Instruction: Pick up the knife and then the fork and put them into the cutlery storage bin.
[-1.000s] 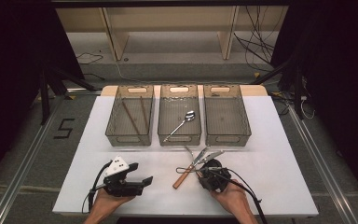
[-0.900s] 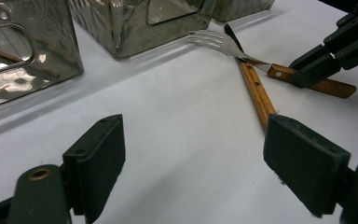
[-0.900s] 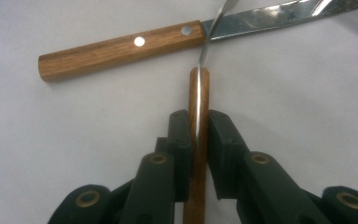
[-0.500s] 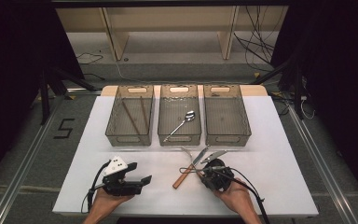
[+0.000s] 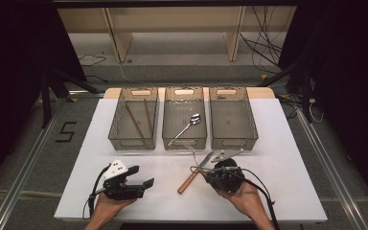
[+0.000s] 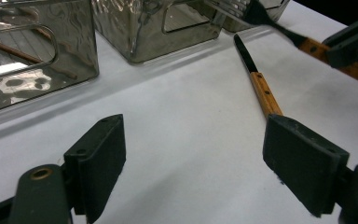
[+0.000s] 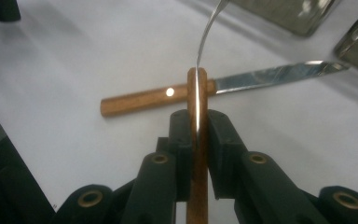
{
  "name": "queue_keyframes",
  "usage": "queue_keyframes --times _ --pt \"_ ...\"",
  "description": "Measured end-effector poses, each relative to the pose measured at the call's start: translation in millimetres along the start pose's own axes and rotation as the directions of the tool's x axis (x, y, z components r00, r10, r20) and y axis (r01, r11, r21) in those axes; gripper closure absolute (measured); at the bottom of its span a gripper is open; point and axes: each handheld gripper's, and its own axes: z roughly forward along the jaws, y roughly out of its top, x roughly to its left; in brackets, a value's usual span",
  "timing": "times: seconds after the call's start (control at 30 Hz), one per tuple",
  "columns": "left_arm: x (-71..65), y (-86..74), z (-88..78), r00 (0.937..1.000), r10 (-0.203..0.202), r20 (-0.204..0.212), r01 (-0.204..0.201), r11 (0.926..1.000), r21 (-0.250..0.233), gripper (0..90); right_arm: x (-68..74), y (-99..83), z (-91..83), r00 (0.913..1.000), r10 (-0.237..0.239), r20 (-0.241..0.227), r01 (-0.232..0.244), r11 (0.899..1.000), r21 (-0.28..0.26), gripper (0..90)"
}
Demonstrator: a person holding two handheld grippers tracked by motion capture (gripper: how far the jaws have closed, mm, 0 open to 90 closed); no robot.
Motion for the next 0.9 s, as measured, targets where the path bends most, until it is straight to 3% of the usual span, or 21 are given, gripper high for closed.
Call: queue_keyframes --times 0.23,0.63,0.9 --pt "1.8 0.0 -2.4 1.0 -0.007 -0.001 0.007 0.9997 -0.023 20.8 -13.2 18.0 -16.1 0.9998 0.01 0.018 -0.009 0.998 -0.068 81.6" --pt "2.6 -0.9 -2.5 1.0 -0.006 -0.006 0.006 0.9995 -0.032 20.9 -43.4 38.8 -29.3 0.997 0.069 0.035 -0.064 0.989 -0.131 81.6" --pt "2.4 -0.7 -3.2 1.0 -0.003 0.001 0.003 0.999 -0.045 20.8 -69.8 55.8 -34.7 0.9915 0.107 0.073 -0.095 0.983 -0.156 81.5"
